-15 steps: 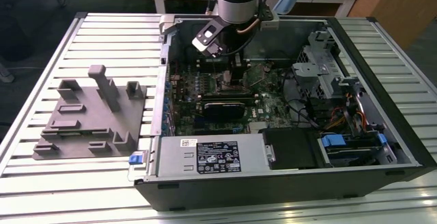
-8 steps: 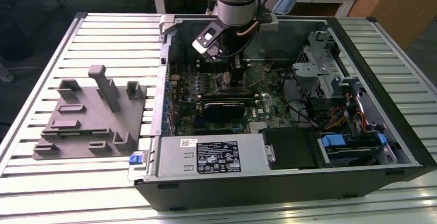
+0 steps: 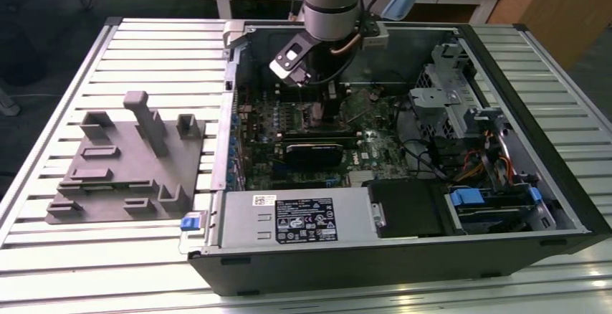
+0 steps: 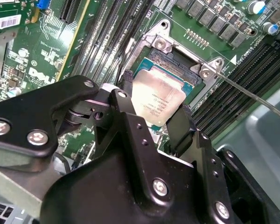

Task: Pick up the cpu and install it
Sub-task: 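Place the cpu into insertion slot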

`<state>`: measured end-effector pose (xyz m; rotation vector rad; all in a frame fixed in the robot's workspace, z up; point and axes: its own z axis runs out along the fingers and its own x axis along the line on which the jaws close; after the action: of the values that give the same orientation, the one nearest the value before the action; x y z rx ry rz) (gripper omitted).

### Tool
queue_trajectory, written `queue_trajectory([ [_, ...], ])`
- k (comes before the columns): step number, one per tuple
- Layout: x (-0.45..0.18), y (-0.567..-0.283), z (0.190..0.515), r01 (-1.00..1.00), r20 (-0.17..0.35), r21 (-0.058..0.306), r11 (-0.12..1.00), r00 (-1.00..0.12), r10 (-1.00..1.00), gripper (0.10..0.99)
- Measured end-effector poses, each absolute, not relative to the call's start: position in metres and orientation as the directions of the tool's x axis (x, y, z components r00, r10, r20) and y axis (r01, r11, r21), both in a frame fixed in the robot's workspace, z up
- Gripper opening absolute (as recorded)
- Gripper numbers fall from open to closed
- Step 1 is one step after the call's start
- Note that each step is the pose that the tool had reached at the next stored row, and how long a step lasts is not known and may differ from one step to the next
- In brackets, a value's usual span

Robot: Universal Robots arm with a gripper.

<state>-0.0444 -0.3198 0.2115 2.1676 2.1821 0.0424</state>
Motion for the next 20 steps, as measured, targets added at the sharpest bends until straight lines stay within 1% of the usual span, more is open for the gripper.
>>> queue_trajectory([
  [20, -0.046, -0.317, 0.2, 0.998, -0.027, 0.065, 0.007, -0.005, 1.0, 0.541],
])
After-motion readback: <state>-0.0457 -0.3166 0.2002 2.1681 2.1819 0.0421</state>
